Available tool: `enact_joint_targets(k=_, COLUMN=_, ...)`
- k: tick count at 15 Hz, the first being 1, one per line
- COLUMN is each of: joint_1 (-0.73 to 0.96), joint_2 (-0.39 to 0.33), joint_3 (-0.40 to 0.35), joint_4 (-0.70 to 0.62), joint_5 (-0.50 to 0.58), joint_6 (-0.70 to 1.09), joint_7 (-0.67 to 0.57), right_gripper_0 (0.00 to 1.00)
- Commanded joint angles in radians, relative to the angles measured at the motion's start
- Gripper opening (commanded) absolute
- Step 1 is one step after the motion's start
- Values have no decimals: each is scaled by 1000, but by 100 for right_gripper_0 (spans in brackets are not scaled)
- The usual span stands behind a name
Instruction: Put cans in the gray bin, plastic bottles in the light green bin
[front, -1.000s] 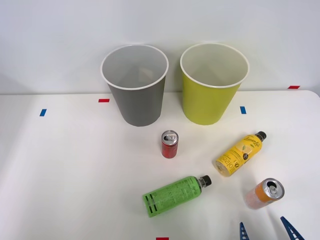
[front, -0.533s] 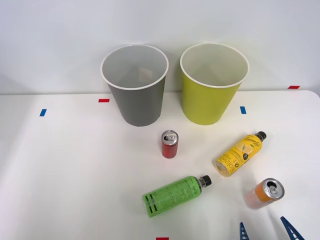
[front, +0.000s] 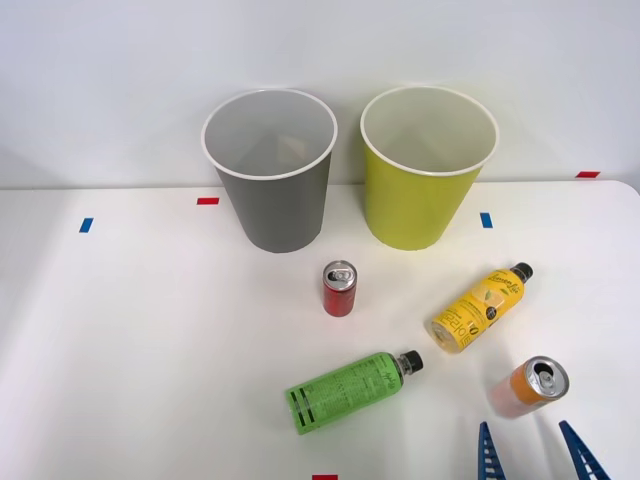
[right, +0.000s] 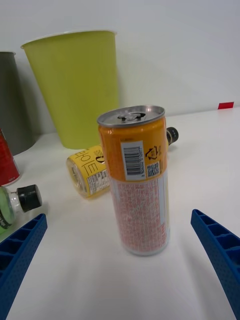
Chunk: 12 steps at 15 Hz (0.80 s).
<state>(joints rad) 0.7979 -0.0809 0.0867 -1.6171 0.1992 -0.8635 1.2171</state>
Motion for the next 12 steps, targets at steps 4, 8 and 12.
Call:
enact_joint_targets(k=4, joint_1=-89, joint_2=-4, joint_3=-45, joint_4=-1, joint_5=26, joint_6=0, joint_7=42, right_gripper_0=100)
enact_joint_targets(k=8, joint_1=-111, joint_2=0, joint_3=-48, joint_4=0, joint_5=29, joint_6=0, joint_7=53, right_gripper_0=100)
enact_joint_targets(k=12, joint_1=-134, joint_2=12, joint_3=-55, joint_4=-1, joint_5=29, joint_6=34, joint_7=56, right_gripper_0=100)
